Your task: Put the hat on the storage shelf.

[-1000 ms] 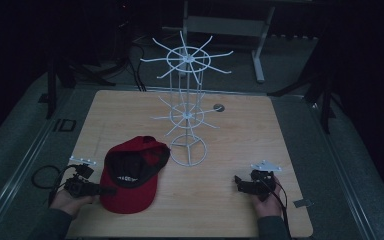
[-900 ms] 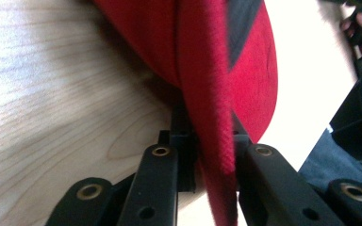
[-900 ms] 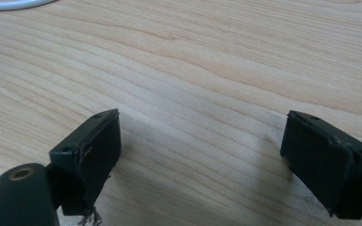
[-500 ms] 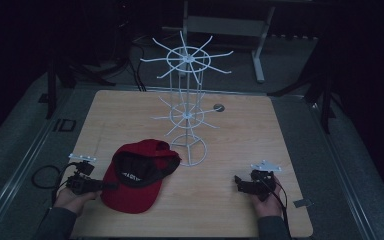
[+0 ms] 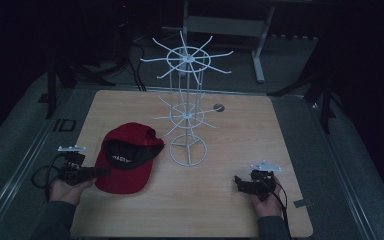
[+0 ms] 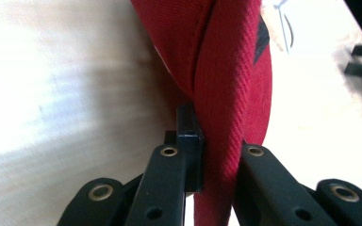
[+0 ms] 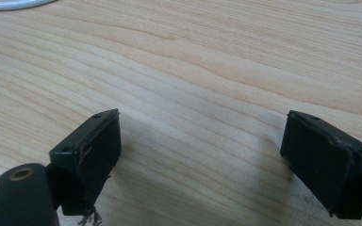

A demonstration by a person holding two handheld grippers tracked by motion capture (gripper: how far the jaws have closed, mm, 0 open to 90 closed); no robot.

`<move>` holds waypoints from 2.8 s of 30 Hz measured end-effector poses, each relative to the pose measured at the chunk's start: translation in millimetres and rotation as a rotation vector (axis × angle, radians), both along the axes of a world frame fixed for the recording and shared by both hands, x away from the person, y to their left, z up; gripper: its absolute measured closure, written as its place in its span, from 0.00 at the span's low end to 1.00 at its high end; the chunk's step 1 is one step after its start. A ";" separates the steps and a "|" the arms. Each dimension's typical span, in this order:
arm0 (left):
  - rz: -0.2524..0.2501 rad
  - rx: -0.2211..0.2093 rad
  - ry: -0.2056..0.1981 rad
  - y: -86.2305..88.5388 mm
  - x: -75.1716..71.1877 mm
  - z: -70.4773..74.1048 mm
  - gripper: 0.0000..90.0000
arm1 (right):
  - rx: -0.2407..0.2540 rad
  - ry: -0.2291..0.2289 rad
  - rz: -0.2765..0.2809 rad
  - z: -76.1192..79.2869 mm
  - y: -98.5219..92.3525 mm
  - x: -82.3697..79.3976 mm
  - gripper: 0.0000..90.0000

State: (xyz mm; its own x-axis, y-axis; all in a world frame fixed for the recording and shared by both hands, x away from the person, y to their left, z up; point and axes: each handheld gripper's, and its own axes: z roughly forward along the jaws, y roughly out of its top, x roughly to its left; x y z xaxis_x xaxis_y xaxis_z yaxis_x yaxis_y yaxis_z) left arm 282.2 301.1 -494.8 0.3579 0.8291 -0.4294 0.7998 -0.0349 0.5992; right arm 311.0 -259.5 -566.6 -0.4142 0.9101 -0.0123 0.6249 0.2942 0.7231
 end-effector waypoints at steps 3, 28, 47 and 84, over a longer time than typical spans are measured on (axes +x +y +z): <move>0.016 0.006 -0.031 0.0 3.7 6.8 0.96 | 0.000 0.000 0.000 0.0 0.0 0.0 0.14; 0.154 0.013 -0.287 -8.1 18.8 46.2 0.96 | 0.000 0.000 0.000 0.0 0.0 0.0 0.14; 0.218 0.011 -0.413 -13.7 22.4 70.6 0.96 | 0.001 0.000 -0.001 0.0 0.2 0.0 0.14; 0.241 -0.072 -0.589 -26.9 38.5 122.5 0.96 | 0.000 -0.002 0.000 0.0 0.1 0.2 0.14</move>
State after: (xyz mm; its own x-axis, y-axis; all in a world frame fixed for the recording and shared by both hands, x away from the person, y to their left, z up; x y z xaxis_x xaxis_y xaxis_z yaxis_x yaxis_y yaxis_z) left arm 320.7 274.1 -372.3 0.3579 0.8921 -0.2758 0.3163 0.1620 0.9347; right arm 311.1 -259.5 -566.7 -0.4146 0.9099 -0.0128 0.6234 0.2943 0.7244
